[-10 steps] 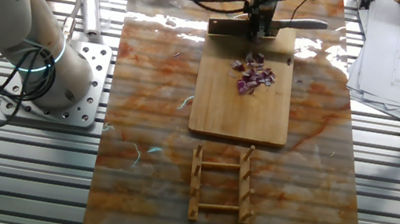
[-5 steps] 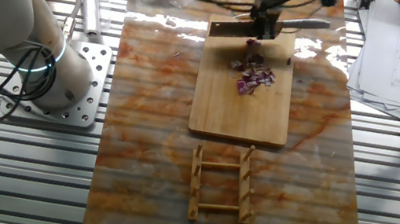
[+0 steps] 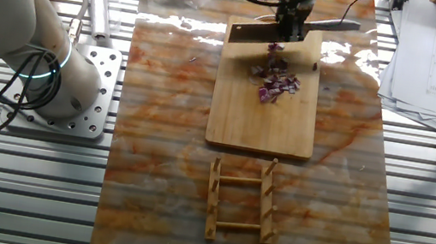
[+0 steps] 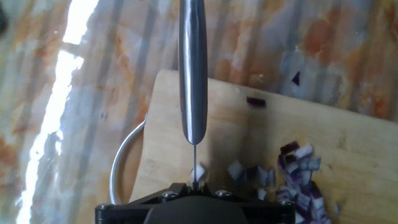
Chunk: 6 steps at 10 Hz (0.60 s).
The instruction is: Chop the onions
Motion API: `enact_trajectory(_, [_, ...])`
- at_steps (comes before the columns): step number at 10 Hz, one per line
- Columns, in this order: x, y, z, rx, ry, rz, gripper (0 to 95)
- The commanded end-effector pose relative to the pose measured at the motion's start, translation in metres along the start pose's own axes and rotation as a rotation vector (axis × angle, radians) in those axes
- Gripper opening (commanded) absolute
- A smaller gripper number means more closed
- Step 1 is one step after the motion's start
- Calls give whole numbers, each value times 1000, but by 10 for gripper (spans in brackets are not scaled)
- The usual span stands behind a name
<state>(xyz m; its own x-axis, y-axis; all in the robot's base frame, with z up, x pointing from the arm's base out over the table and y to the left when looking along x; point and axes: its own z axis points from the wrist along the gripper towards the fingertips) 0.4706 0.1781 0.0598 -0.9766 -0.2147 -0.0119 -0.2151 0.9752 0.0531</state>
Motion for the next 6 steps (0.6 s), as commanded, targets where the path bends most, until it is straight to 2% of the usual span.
enact_trajectory(1, [2,-3,1,-14,-14,8,0])
enact_trajectory(4, [-2,-2,11,-20,-20,19,0])
enact_trajectory(6, [-3,-1,11,-18,-20,20,0])
